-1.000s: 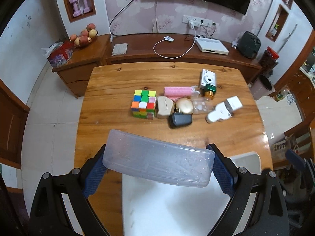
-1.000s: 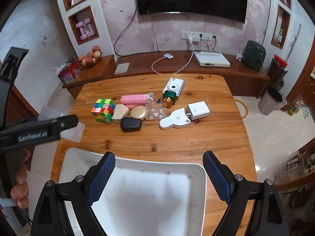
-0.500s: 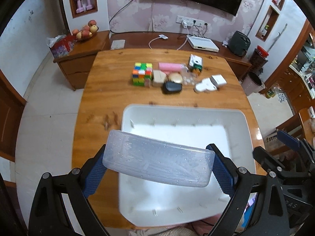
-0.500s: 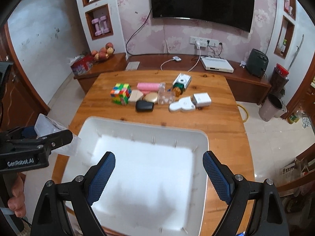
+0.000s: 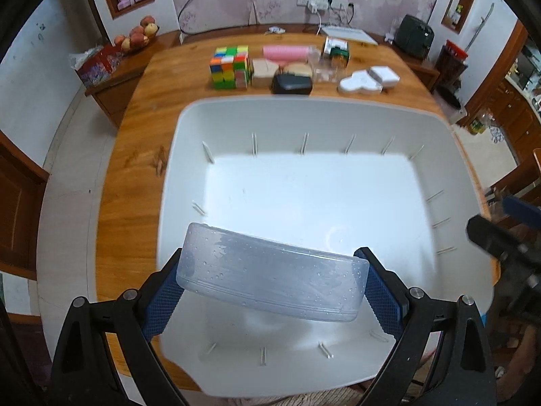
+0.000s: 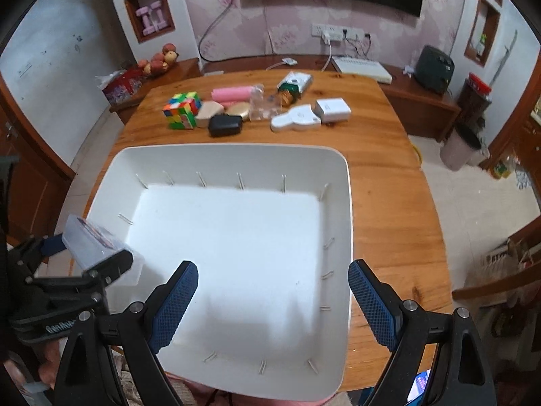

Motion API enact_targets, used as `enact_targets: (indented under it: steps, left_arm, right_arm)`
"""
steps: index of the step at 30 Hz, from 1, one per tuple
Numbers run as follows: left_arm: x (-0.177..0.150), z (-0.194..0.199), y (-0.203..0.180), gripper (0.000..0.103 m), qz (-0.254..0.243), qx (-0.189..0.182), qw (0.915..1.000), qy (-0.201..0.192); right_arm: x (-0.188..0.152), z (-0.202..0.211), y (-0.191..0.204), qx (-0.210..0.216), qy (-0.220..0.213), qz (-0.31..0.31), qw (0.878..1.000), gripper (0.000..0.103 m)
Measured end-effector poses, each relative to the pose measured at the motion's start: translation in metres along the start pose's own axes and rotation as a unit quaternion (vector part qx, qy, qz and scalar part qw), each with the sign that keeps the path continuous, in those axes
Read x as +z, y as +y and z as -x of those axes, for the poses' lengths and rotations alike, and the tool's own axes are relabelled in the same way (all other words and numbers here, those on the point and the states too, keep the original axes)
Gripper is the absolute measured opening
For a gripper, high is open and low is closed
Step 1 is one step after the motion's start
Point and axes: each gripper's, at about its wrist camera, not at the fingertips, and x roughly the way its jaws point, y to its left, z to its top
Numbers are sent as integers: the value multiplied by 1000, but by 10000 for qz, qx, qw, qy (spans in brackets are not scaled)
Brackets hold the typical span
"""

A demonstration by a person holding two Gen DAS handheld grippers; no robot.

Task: Organize rigid objects
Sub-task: 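Carry the clear box with the left tool into the tray and open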

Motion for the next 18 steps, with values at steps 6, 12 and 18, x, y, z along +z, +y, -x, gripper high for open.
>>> enact_targets:
  steps: [6, 12, 18]
  left_arm:
    - [-3, -22, 1, 96, 109, -67, 9997, 186]
    - [-1, -29, 1, 96, 127, -10, 9994, 317]
    - [-1, -41, 5, 102, 240, -112, 9976, 644]
  right_arm:
    - [4, -15, -7, 37, 142, -137, 9998, 91]
    - [7, -23, -8, 100, 207, -180, 9996, 91]
    - [9, -24, -6, 110, 194, -151, 9996, 91]
